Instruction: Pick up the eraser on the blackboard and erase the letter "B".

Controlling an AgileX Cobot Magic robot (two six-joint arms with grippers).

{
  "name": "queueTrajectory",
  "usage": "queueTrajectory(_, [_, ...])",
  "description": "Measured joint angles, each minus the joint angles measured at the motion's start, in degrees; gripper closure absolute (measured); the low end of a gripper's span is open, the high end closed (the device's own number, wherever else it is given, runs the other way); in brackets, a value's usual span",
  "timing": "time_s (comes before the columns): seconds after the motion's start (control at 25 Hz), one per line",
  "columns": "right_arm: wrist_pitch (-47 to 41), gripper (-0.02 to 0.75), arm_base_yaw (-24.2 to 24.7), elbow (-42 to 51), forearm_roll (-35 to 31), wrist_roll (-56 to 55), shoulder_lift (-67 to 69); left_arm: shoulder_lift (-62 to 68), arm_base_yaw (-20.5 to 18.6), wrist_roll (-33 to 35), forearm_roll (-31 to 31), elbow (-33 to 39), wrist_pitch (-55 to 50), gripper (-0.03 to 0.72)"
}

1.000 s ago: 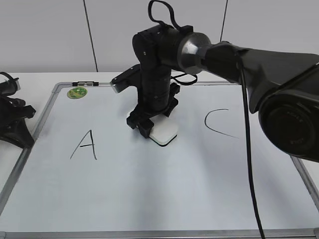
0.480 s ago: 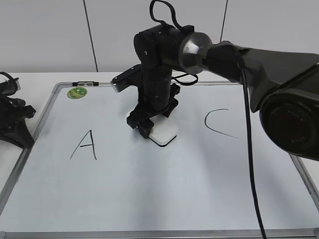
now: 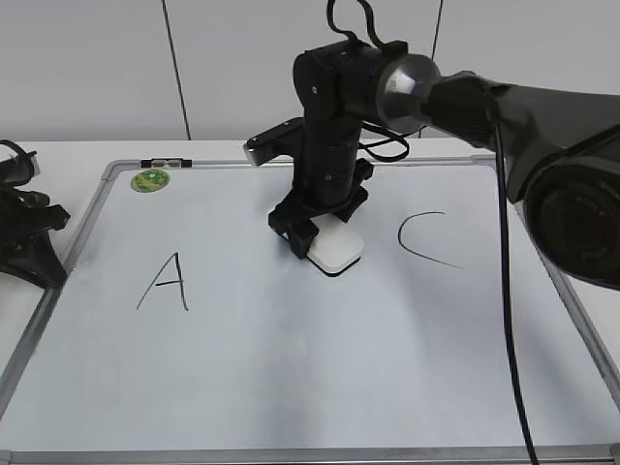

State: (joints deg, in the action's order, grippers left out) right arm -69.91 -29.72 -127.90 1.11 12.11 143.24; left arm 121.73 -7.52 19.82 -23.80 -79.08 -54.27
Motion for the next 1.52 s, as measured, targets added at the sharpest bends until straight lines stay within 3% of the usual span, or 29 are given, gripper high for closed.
queueTrajectory(0.8, [-0.15,0.211,2.41,0.73,6.64,-0.97,-1.34,0.0,0.0,0.0,0.0,0.0,0.0,0.655])
queueTrajectory(1.52, [-1.15,0.211,4.34,2.65,8.68,-1.95,-16.46,0.0,0.0,0.0,0.0,0.0,0.0,0.655])
